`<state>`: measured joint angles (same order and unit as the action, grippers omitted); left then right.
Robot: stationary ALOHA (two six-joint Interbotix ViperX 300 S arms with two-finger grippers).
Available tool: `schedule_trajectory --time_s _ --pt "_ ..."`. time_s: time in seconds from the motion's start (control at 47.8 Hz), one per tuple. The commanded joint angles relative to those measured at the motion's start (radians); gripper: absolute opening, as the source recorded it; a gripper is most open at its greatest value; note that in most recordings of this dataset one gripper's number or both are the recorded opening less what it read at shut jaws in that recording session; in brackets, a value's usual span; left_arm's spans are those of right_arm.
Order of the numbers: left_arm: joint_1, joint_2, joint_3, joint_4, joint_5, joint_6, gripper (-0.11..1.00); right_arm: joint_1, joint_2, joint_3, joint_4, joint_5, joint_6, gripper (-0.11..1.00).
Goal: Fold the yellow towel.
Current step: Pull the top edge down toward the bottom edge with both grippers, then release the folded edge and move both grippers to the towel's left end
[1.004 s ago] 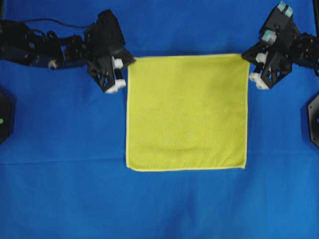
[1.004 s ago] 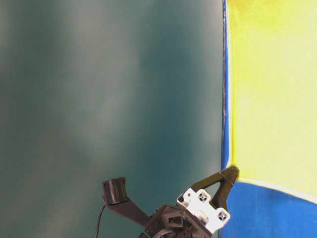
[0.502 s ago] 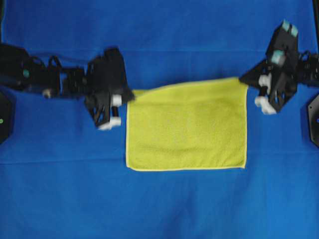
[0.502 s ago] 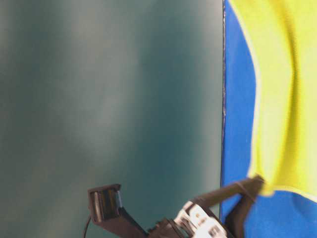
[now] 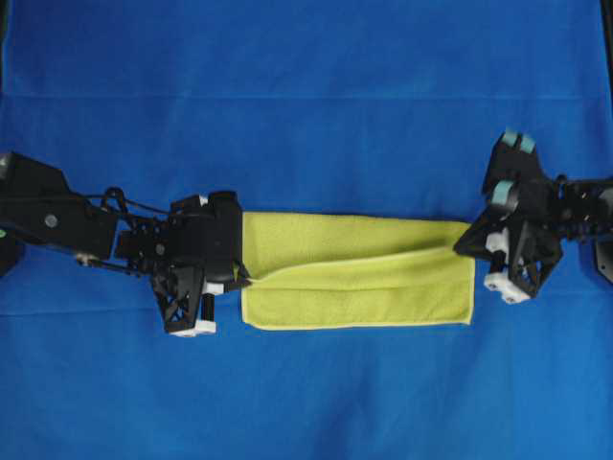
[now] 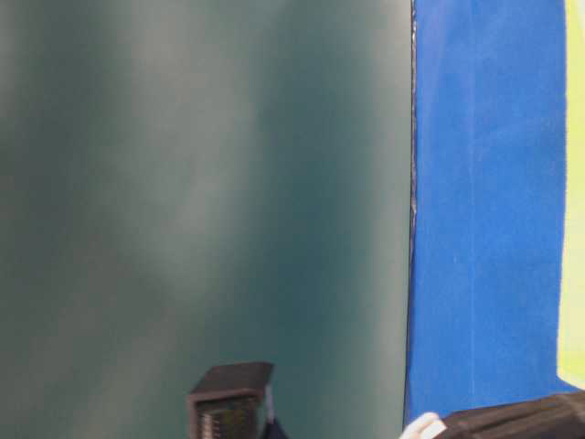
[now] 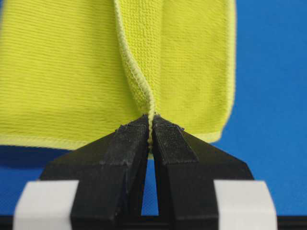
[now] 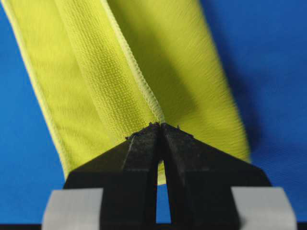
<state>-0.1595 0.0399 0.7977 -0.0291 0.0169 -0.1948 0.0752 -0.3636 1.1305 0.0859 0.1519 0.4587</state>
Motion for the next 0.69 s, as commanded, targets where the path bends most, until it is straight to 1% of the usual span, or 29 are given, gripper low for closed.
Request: schedule_trajectory --time_s 0.0,0.126,0.23,0.544,0.607,0.649,0.669 --pt "-0.02 0.006 -0.012 0.0 -0.048 -0.002 0.01 0.034 0.037 -0.02 0.003 -0.034 0.012 0.03" --pt "-0.041 0.014 -0.017 0.0 -0.067 -0.003 0.01 0.086 0.063 -0.02 0.005 -0.057 0.031 0.03" --pt "-0.057 0.014 -0.015 -0.002 -0.067 -0.003 0.01 0.112 0.061 -0.017 0.005 -0.08 0.046 0.03" --pt "-0.072 0.015 -0.023 -0.002 -0.069 -0.005 0.02 0.129 0.063 -0.015 0.008 -0.1 0.055 0.03" --pt "-0.083 0.014 -0.025 -0.002 -0.069 -0.005 0.07 0.147 0.061 -0.017 0.015 -0.098 0.055 0.03" --pt "-0.092 0.012 -0.028 -0.002 -0.069 -0.005 0.14 0.16 0.061 -0.018 0.025 -0.1 0.055 0.04" --pt "-0.097 0.011 -0.029 -0.002 -0.069 -0.005 0.2 0.167 0.063 -0.018 0.029 -0.1 0.055 0.07"
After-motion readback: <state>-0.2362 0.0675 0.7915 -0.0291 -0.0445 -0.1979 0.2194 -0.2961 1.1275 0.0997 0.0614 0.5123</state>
